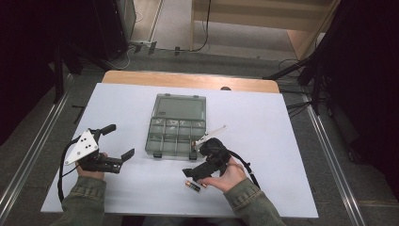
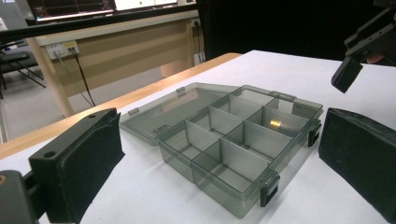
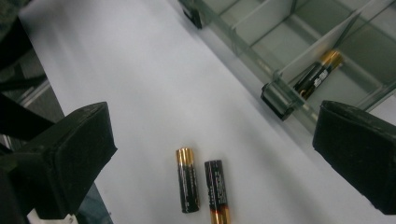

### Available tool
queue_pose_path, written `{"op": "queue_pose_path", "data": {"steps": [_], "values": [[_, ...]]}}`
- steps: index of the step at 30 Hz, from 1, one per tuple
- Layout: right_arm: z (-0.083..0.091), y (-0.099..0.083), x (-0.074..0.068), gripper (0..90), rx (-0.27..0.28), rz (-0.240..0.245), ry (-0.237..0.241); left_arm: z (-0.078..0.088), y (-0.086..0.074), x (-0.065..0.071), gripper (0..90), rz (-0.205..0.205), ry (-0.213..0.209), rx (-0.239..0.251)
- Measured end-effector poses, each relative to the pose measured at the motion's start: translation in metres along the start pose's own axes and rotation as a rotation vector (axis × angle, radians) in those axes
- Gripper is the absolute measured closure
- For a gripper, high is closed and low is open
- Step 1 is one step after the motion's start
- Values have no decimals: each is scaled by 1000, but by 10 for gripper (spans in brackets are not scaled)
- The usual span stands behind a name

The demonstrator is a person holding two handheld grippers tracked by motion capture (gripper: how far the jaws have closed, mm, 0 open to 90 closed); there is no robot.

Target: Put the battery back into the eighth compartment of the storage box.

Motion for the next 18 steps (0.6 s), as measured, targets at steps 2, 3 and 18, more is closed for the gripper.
{"op": "queue_pose_path", "data": {"steps": [2, 3, 18], "values": [[-4, -2, -1, 2, -36, 10, 0, 0, 0, 0, 0, 1, -1, 0], [-5, -2, -1, 2, -50, 20, -5, 0, 0, 0, 0, 1, -1, -1], [-16, -8, -2, 3, -166, 67, -23, 0, 0, 0, 0, 2, -2, -6]]}}
Point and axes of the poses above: each handheld gripper's, and its own axes: z roughly backward along the jaws, y roughly out of its top, x roughly to its right, the point moved 4 cm from there along -z, roughly forward along the jaws, and after that the axes turned 11 degrees about z, right-handed, at the moved point
